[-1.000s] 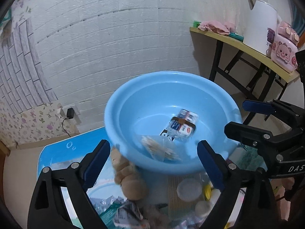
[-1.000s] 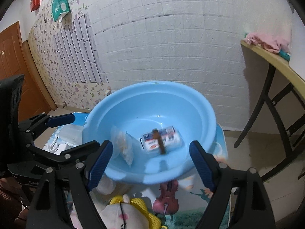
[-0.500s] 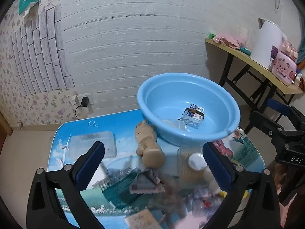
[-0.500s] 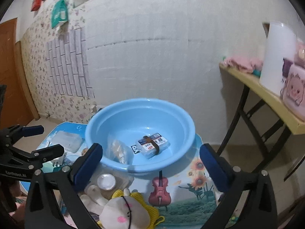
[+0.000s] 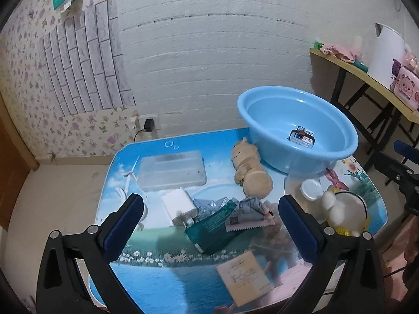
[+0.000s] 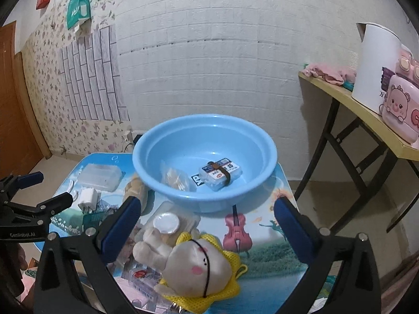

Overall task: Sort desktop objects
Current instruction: 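Withdraw both grippers from the basin back over the table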

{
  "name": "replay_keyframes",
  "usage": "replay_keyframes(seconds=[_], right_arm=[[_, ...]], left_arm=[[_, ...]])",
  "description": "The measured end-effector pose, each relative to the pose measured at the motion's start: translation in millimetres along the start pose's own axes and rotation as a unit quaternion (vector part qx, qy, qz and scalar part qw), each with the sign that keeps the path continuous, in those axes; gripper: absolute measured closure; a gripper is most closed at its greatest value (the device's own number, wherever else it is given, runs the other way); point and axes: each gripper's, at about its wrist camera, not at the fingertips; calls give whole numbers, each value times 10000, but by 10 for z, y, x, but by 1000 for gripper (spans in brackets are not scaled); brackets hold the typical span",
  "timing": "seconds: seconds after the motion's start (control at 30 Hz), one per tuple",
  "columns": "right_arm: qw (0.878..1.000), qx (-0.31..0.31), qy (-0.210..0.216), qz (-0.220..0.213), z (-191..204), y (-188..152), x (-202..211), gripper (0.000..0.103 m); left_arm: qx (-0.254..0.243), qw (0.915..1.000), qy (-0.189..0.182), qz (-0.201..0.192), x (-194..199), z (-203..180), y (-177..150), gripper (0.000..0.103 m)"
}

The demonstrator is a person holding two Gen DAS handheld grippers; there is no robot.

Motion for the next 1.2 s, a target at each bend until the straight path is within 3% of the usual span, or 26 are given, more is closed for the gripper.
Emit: replay_keyframes(seconds=[0.13, 0.37, 0.77, 0.87, 1.2], right_arm=[[9997, -164, 177, -23, -31, -44, 24, 0], [9989, -350, 259, 188, -87, -172, -8, 0], [9969, -484, 385, 485, -193, -526, -18, 0], [9964, -509, 432, 528, -188, -573, -27, 0], [9954, -316, 413, 801, -173, -756, -89, 0]], left_arm=[[63, 9990, -446, 32, 23, 45, -72, 0], [-113, 9981, -597, 116, 38, -12, -231, 0], [242, 9965, -641, 485, -109, 235, -585, 0], [209, 9947, -807, 609, -139, 156, -671, 0], [-200, 9914, -870, 954, -319, -216, -859, 0]])
Point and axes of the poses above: each gripper's, at about its wrist camera, not at the fingertips, and x roughly against the way its jaws point, z to its left, y to its top, and after that the axes turned 14 degrees about y, right-handed
